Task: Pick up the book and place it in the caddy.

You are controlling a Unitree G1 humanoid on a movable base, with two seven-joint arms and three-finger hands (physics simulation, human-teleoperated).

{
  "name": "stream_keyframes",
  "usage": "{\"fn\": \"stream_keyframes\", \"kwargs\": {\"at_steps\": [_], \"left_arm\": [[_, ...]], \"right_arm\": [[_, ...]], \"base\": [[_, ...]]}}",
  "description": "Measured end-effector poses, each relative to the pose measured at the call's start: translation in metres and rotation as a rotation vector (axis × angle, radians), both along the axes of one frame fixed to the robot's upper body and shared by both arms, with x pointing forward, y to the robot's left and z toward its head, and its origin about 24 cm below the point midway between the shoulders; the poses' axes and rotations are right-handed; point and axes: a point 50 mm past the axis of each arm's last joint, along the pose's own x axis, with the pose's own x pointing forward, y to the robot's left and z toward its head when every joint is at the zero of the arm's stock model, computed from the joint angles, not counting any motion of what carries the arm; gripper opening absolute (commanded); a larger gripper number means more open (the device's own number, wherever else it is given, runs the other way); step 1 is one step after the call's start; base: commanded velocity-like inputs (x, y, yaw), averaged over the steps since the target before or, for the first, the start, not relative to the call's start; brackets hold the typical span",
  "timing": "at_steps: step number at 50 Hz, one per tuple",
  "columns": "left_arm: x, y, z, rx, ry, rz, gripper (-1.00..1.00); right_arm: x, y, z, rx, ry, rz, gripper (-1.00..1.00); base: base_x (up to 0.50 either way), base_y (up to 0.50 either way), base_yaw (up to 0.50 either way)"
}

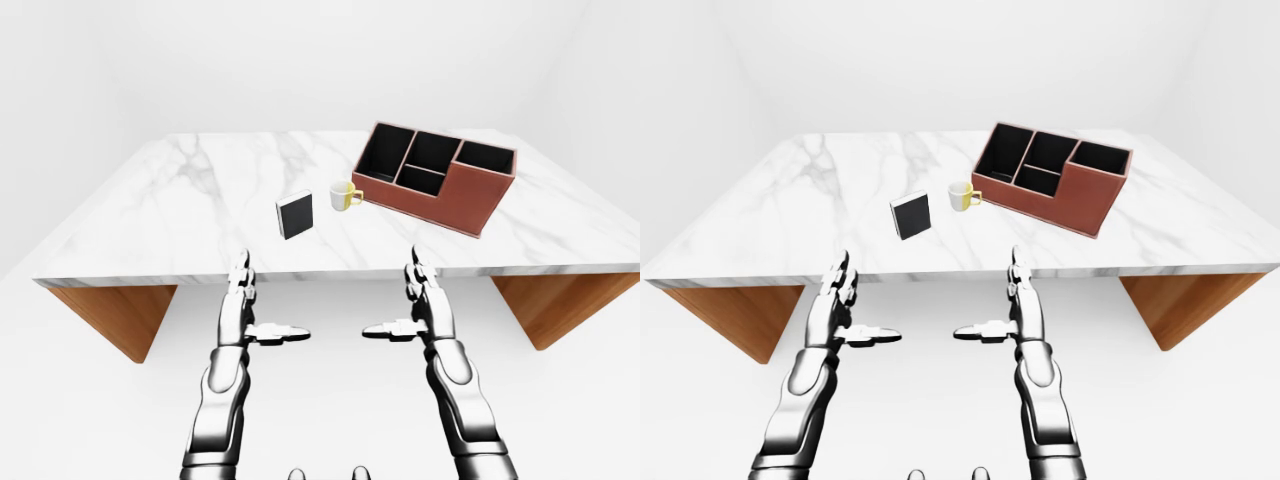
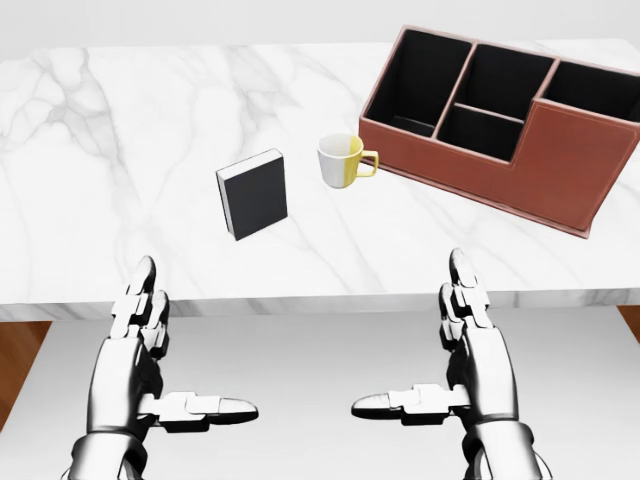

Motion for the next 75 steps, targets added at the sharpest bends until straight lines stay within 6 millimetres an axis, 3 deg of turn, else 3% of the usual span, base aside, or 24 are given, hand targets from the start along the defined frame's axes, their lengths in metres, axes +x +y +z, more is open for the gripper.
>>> {"fn": "stream_keyframes", "kwargs": {"at_steps": [42,59,68,75], "left_arm": [[0.004,0.002,-0.001,0.029,-0.002,-0.003,1.00],[-0.001,0.007,0.020,0.063,-0.057,0.016,1.00],[-0.004,0.004,0.039,0.083,-0.114,0.005,1.00],[-0.007,-0.001,0.063,0.090,-0.217,-0.008,1.00]], "right_arm": [[0.000,-0.008,0.003,0.002,0.003,0.001,1.00],[0.001,-0.009,0.005,0.012,-0.014,0.015,1.00],[-0.001,-0.008,0.025,0.015,-0.059,0.013,1.00],[-0.008,-0.009,0.060,0.026,-0.210,0.008,1.00]], "base": [[0.00,0.00,0.00],[0.00,0.00,0.00],[0.00,0.00,0.00],[0.00,0.00,0.00]]}}
